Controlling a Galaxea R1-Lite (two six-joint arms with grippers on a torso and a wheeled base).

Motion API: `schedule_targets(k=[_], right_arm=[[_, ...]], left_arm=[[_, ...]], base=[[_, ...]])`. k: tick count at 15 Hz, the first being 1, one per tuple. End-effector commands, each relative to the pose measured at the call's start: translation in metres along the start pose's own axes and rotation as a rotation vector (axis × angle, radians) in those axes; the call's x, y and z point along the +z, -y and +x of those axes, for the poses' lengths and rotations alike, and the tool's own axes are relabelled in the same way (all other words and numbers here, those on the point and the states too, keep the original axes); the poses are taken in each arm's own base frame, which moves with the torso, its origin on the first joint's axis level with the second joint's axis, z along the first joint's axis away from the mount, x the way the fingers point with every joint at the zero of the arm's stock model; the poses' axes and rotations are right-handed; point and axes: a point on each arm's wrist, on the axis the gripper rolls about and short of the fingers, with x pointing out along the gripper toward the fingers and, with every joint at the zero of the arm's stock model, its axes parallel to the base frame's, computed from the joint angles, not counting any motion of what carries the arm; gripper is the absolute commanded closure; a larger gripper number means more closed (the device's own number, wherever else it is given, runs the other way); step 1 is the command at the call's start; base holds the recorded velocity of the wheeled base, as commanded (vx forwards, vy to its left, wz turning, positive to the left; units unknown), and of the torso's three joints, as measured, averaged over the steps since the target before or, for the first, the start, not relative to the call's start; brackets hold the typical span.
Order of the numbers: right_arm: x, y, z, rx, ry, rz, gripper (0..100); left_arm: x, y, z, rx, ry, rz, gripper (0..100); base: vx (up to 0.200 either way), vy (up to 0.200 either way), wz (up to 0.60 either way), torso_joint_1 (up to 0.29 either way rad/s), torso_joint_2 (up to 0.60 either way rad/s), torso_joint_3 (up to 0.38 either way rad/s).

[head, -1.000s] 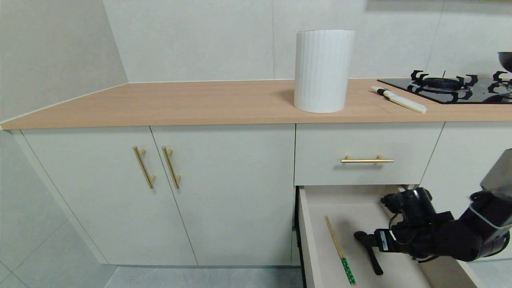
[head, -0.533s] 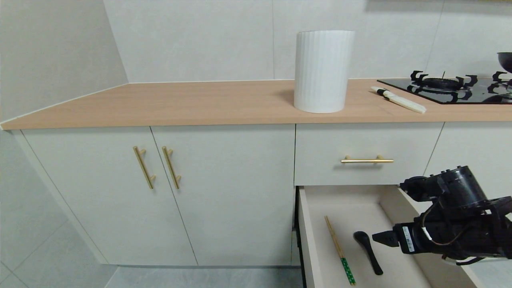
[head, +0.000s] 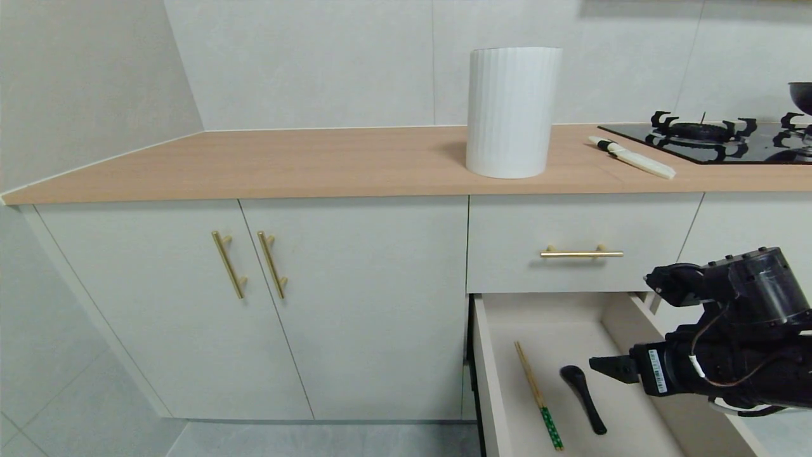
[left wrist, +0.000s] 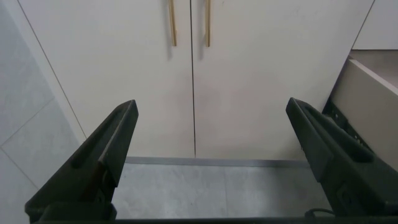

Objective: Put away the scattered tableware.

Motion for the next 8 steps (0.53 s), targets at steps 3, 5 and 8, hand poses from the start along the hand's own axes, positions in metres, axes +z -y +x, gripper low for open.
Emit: schedule_targets(k=[3,5,8], right_arm=[[-0.0011,-0.0016,-0.0011,0.006,-0.001,-0.006,0],[-0.0027,-0.0023,-0.0012,0.006,-0.015,-0.01,0],[-0.0078,-0.0077,-0.0032,0.02,-0.049,-0.033,0]], left_arm=[[0.0,0.0,0.0,0.0,0.0,0.0,0],[0.0,0.0,0.0,0.0,0.0,0.0,0],[0.0,0.0,0.0,0.0,0.0,0.0,0]], base=[[-0.2,0.0,0.0,0.004,0.0,-0.001],[-0.2,0.0,0.0,-0.002,0.0,0.002],[0.0,0.0,0.0,0.0,0.0,0.0]])
